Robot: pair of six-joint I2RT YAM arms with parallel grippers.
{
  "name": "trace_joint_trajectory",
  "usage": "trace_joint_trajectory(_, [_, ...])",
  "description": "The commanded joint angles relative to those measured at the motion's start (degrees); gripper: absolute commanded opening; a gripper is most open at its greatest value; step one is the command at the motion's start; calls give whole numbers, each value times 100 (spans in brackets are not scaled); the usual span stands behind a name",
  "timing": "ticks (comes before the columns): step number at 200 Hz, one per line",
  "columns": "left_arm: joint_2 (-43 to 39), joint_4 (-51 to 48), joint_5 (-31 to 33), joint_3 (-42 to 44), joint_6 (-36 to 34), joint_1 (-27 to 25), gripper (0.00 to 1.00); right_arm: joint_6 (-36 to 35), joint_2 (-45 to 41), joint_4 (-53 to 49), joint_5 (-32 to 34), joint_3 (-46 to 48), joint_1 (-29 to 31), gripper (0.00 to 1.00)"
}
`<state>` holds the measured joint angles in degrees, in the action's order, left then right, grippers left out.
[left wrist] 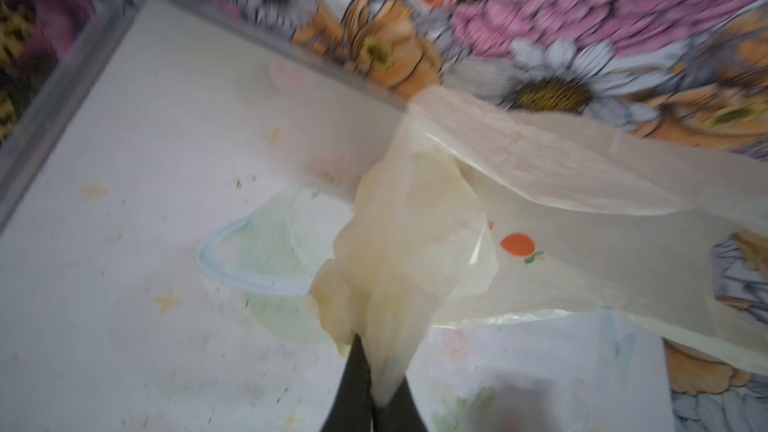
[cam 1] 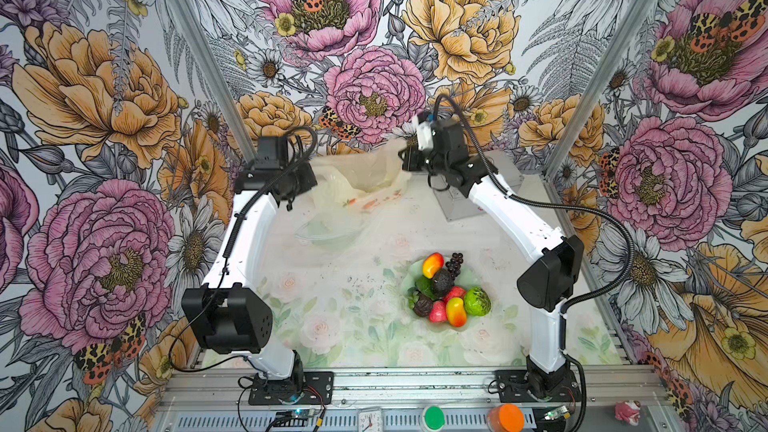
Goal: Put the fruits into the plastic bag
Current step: 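Lift the bag high with both grippers to shake it open, then lower the bag onto the table with both grippers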
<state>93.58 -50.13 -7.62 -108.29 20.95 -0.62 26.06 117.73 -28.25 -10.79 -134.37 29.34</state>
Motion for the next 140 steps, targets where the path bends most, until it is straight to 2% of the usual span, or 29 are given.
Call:
trace_joint_trajectory(1, [449, -431, 173, -2104, 32, -140, 0, -28, 566, 311, 62, -2183, -69, 0])
trace_joint_trajectory(22, [601, -414, 607, -3321, -153, -468, 0, -255, 1055, 353, 125, -3936, -36, 0])
trace_joint_trajectory(40, [376, -421, 1141, -3546, -714, -965, 0, -622, 793, 333, -76, -3937, 29, 0])
trace_joint_trajectory(45, [260, -414, 1382, -3397, -892, -1135, 0, -724, 605, 297, -139, -3698, 65, 0])
trace_joint_trajectory(57, [-142, -325, 1890, -2580, -1200, -1507, 0, -888, -39, 274, -140, -2417, 183, 0])
trace_joint_trajectory(67, [-643, 105, 2200, -1109, -1305, -1656, 0, -849, -705, 442, 145, -712, 320, 0])
trace_joint_trajectory(72, [-926, 444, 2192, -82, -1188, -1633, 0, -692, -1002, 590, 331, 351, 368, 0])
trace_joint_trajectory(82, [-1297, 1021, 2012, 1690, -811, -1403, 0, -20, -1315, 759, 425, 2210, 376, 0])
trace_joint_trajectory(89, [-1296, 1199, 1496, 2723, -402, -1106, 0, 677, -1275, 634, 178, 3184, 312, 0])
trace_joint_trajectory(98, [-1051, 1275, 695, 3543, 38, -748, 0, 1582, -1125, 601, -391, 4134, 246, 0])
trace_joint_trajectory(105, [-833, 1271, 235, 3913, 139, -629, 0, 1867, -1081, 678, -594, 4416, 285, 0])
trace_joint_trajectory(115, [-675, 1205, -60, 4122, 132, -606, 0, 1839, -1057, 663, -670, 4477, 383, 0])
trace_joint_trajectory(140, [-819, 934, 152, 3643, 93, -497, 0, 1448, -1134, 591, -450, 3749, 202, 0])
